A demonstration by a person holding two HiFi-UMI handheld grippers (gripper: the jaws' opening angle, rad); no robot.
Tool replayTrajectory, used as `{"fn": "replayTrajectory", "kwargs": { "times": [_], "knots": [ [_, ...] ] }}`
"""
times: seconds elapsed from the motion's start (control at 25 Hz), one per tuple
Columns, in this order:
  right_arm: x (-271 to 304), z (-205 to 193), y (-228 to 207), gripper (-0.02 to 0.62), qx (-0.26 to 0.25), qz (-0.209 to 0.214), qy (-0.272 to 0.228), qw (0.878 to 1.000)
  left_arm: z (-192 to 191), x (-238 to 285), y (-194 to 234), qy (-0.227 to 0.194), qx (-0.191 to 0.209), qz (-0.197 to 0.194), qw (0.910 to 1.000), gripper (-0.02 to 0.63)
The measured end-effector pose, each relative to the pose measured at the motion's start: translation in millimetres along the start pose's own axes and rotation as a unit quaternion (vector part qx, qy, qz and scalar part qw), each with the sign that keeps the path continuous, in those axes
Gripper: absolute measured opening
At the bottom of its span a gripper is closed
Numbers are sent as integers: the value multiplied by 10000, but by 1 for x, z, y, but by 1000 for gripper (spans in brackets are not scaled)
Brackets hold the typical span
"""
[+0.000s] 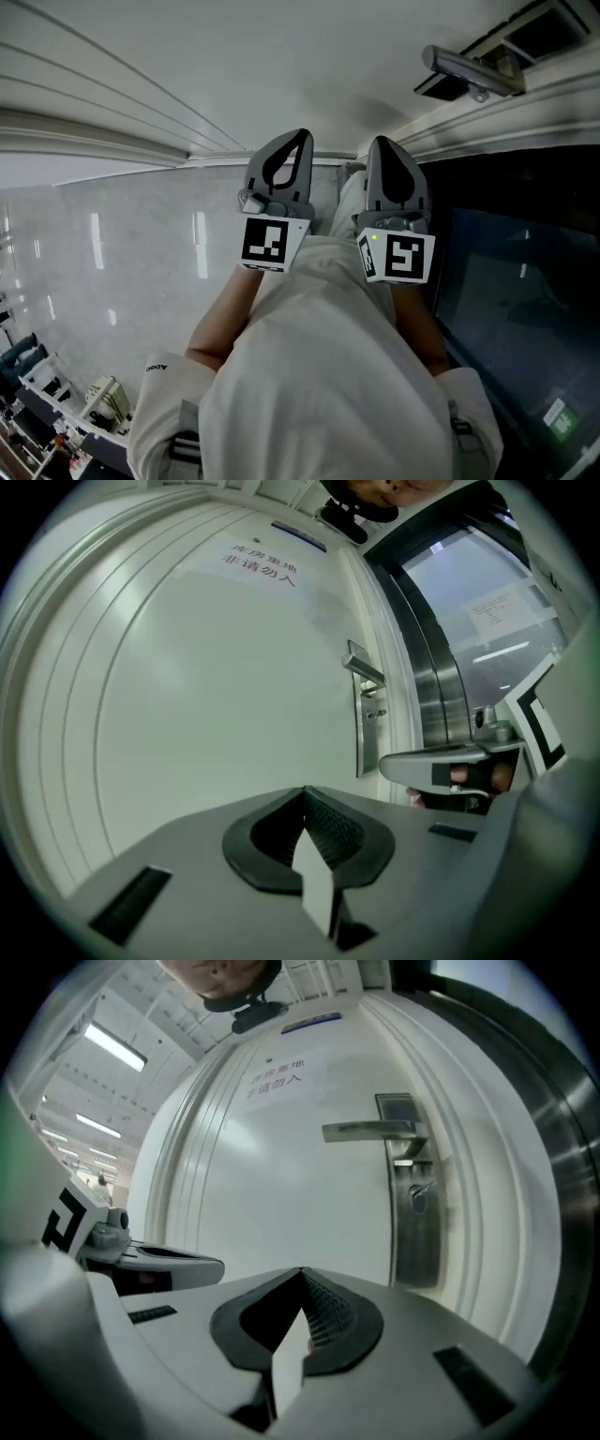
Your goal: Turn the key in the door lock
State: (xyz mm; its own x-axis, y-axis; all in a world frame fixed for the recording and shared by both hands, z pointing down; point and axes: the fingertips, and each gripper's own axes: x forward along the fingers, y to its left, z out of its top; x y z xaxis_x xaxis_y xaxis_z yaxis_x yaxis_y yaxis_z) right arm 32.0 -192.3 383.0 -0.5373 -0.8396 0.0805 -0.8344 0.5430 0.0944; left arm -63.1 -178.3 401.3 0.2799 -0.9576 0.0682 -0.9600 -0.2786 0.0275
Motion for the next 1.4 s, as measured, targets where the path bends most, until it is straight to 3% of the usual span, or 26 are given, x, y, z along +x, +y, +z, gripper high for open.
{"fn": "replayTrajectory", "kwargs": {
  "times": [0.2,0.36,0.52,0.84,1.2,1.4],
  "knots": [
    [10,-23,50,3,582,685,319,9954,-10,-32,26,120,28,495,9987,8],
    [16,-36,98,3,532,1342,448,9885,-24,-62,44,279,-37,927,9953,8],
    [24,-42,126,3,462,1884,515,9797,-43,-85,63,453,-450,1486,9868,8],
    [37,-46,146,3,382,2238,718,9712,-43,-114,93,350,-493,2080,9763,8],
    [47,-42,180,3,279,2774,605,9584,-46,-141,118,342,-437,2762,9595,8],
    [51,-42,186,3,206,2932,579,9541,-46,-148,118,275,-423,2927,9549,9]
  ]
}}
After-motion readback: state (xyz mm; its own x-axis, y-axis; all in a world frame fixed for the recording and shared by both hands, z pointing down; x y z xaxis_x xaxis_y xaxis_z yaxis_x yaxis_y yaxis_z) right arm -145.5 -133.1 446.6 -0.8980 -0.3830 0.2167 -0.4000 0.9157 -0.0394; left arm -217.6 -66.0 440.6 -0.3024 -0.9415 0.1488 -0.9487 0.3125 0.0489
